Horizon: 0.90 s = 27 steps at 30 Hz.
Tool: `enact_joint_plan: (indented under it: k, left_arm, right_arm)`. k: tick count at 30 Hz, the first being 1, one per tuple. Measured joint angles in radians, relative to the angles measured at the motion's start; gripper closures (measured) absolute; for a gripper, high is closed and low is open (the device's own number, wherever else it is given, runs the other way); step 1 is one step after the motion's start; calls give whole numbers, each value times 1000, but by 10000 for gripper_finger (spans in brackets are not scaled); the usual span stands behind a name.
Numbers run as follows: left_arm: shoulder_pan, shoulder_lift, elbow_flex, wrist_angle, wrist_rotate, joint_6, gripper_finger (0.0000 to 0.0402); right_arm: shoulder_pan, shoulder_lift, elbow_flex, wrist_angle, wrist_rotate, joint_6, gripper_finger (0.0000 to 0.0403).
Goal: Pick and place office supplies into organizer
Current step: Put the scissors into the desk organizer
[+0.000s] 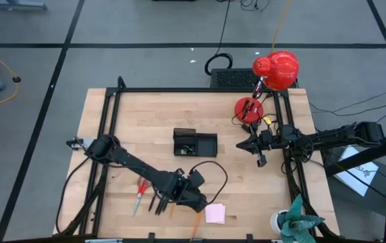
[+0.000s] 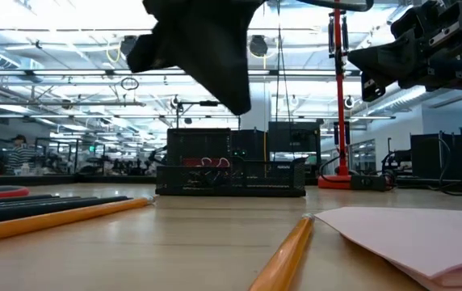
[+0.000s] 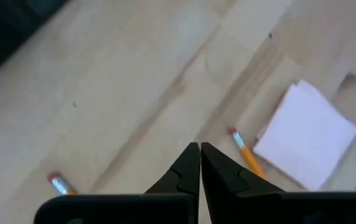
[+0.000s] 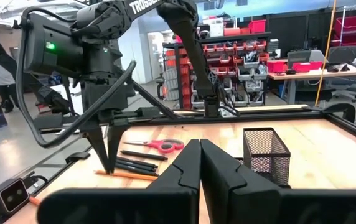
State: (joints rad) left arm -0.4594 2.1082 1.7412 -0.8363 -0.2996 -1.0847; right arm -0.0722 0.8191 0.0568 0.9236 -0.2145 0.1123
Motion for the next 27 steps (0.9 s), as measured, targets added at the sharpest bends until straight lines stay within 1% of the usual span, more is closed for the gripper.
enact_joint_plan:
  k: [2,4,10,13,15,20,24,27]
  left_arm:
    - [-12,0,0,-15,15,-1,383]
    - [-23,0,2,-70,36,-27,386]
    - [-71,0,-6,-359,50,-193,396]
    - [-96,0,-6,-528,64,-273,393]
    - [-108,0,-18,-592,64,-323,382]
    - [-124,-1,-68,-618,64,-334,338]
    - [-118,-2,-147,-628,95,-296,304]
    - [-109,-23,-209,-654,113,-248,287]
  right_arm:
    - [0,0,0,-2,0,0,403]
    - [0,0,0,-2,0,2,403]
    - [0,0,0,-2,0,15,403]
    - [2,0,0,-4,0,15,403]
    - [2,0,0,-6,0,15,403]
    - [2,0,0,-15,0,15,403]
    - [2,0,0,-20,1,15,403]
    - [2,0,0,-31,1,15,403]
